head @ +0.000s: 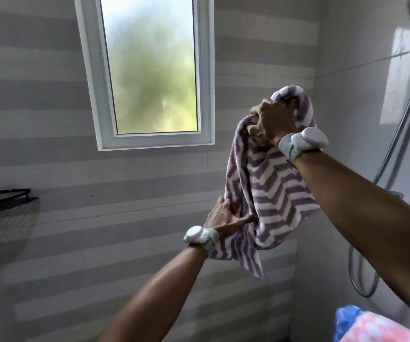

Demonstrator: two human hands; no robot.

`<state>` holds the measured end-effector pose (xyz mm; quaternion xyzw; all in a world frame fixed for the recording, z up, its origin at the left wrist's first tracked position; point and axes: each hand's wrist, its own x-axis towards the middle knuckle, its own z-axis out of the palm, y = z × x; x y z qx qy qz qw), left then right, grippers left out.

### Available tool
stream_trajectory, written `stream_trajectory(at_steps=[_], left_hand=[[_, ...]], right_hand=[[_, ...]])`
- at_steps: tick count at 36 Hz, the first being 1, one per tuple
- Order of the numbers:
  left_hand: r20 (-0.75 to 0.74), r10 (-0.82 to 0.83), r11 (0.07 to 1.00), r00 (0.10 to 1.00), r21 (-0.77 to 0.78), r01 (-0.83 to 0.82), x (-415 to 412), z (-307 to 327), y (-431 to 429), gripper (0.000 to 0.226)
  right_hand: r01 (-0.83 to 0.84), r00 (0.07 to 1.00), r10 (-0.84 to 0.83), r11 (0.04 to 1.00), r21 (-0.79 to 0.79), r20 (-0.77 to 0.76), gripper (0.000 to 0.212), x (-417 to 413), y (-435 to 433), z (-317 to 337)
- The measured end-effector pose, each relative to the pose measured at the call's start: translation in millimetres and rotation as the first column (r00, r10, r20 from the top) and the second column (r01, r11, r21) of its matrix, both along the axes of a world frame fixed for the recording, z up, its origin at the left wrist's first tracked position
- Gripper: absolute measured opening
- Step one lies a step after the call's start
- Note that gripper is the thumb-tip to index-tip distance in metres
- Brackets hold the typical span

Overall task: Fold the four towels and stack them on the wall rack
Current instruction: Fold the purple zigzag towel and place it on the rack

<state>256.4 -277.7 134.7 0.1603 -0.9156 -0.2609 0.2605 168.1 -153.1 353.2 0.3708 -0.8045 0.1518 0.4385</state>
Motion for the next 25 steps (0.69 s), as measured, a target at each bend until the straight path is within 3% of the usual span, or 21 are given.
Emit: stream_trajectory(at_steps=[3,8,12,18,20,22,25], left_hand=[[-0.096,0.111,0.994,0.989,0.025,-0.109,-5,-10,19,0.076],[-0.171,0.158,0.987,0.973,0.044,-0.152,-6,-36,47,0.066],[-0.063,0.162,0.984,0.985,0.080,-0.156,-9,-58,40,0.036],[0.051,-0.141,0.954,0.989,0.275,0.121,-5,-71,-3,0.025],[0.071,-0.233,0.910,0.970,0.369,0.191,0,-74,-20,0.031],[0.079,-0.301,0.835,0.950,0.503,0.223,5,-76,-33,0.017],[0.026,-0.279,0.753,0.960,0.626,0.202,15,-81,-48,0.015]], right_hand=[[0.080,0.996,-0.080,0.997,-0.014,-0.029,0.017,1,-1,5],[0.183,0.983,-0.184,0.982,-0.041,-0.024,0.034,-4,3,12],[0.267,0.962,-0.269,0.962,-0.065,-0.036,0.036,-7,9,16],[0.352,0.936,-0.352,0.934,-0.058,0.007,0.037,-20,20,14],[0.380,0.925,-0.378,0.923,-0.064,0.039,0.038,-26,24,11],[0.411,0.911,-0.406,0.909,-0.070,0.077,0.041,-34,30,8],[0.435,0.897,-0.421,0.894,-0.106,0.132,0.043,-47,38,0]])
